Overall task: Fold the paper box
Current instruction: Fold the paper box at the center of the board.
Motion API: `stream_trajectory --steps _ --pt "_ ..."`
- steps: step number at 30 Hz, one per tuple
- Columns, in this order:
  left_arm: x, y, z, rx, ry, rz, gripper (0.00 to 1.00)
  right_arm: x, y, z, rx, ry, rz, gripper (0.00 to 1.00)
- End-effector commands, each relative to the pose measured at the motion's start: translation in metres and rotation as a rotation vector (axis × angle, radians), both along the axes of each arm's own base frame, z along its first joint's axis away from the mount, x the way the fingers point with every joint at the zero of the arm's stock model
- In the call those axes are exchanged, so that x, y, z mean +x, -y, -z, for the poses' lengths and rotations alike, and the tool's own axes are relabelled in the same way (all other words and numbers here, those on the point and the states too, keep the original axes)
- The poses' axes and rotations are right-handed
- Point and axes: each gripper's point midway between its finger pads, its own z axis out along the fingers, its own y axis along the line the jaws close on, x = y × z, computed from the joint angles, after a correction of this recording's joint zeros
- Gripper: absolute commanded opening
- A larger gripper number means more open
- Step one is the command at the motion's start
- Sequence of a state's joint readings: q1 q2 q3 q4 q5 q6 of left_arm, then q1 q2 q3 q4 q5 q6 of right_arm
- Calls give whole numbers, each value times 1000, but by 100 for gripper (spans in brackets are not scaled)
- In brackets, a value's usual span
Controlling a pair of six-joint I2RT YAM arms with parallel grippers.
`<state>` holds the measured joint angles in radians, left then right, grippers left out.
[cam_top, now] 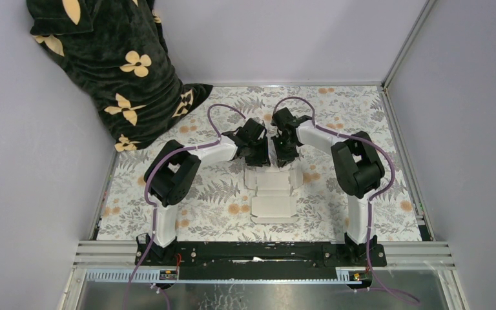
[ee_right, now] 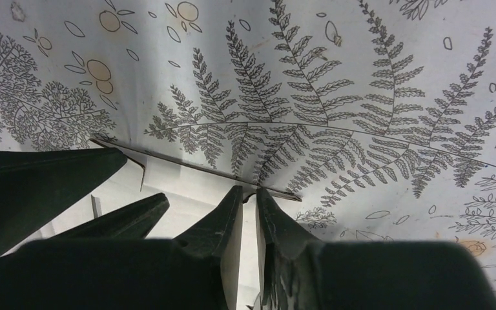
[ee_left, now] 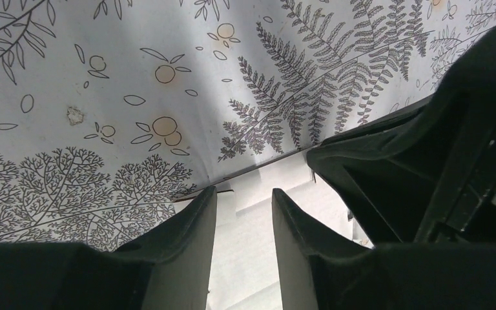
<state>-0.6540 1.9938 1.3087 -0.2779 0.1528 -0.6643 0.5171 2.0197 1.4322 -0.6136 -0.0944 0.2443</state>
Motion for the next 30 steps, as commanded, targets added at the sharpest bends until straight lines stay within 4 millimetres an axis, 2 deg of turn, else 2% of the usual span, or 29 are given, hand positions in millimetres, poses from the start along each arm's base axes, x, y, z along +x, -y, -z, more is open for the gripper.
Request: stream_trajectory --steps 1,13,18,23,25,30 --pt "-9 -5 23 51 -43 3 44 -16 -18 17 43 -47 -9 20" --pt "-8 -4 24 49 -44 6 44 -33 -11 41 5 -71 4 22" --pt "-8 -4 24 49 -44 8 44 -34 -11 43 7 -65 8 23" --pt "-2 0 8 27 -7 8 47 -17 -15 21 15 7 11 28" --pt "3 0 -6 20 20 6 50 -7 -16 4 21 55 14 35" --pt "19 -8 -45 -18 102 -19 57 11 -15 -44 45 184 28 43"
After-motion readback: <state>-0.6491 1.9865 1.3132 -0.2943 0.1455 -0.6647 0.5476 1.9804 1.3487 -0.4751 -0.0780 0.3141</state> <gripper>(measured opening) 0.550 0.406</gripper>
